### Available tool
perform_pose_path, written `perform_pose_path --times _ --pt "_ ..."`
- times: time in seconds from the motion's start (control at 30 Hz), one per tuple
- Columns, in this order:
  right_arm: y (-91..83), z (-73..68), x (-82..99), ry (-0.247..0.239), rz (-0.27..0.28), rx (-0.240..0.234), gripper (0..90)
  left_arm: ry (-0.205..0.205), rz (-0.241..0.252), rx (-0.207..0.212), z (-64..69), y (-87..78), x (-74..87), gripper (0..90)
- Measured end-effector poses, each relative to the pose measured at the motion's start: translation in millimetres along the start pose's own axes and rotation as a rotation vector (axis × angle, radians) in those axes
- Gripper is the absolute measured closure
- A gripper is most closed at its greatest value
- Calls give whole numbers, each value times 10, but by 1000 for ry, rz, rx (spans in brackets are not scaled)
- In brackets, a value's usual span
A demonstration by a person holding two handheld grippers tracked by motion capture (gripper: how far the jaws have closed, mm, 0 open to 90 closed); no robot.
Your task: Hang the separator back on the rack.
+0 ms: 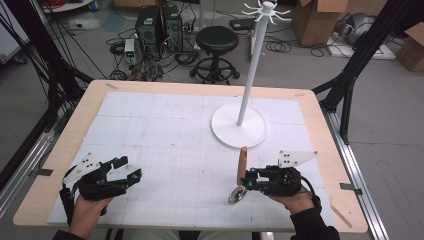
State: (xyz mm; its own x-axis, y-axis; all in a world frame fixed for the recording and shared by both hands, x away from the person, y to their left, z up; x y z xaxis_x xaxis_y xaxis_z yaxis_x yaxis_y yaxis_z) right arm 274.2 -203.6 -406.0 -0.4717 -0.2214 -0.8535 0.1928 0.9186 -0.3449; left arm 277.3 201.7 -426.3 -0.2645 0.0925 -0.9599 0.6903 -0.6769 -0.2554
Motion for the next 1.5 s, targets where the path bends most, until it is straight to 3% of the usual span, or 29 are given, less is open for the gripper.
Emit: perform_pose_path --times 0.2,0.4,0.67,0.8,0.93,1.2,1.5 --pt "37 -43 -52 -9 10 -10 705 11 25 23 74 11 -99 240" --pt "126 -103 -122 -24 3 -28 705 40 66 91 260 41 -356 240" --pt "294 -213 -277 -46 -2 -57 705 92 114 222 620 171 -715 240" --pt "367 -268 -347 -59 -3 -63 705 111 112 291 812 297 -852 250" --pt "411 -301 -400 -61 10 -75 705 117 92 392 1018 433 -968 287" --pt "495 -355 -469 -72 16 -82 705 124 79 433 1270 733 -1126 279" --pt "544 -367 -480 -77 5 -79 704 113 58 476 1446 924 -1202 387"
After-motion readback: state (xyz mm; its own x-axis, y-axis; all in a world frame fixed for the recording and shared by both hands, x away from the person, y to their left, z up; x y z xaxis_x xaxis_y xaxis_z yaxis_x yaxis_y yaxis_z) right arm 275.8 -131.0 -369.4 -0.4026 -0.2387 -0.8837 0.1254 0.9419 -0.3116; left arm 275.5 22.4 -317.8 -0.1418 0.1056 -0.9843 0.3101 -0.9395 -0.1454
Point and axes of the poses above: each handheld gripper's, and its own axes: y roughly forward along the jaws, x roughly out of its underside, z roughly to its right, the point moved 6 cm from there along y, roughly forward along the jaws, and after that the axes turned 7 degrees about y, right-handed, at the moved point
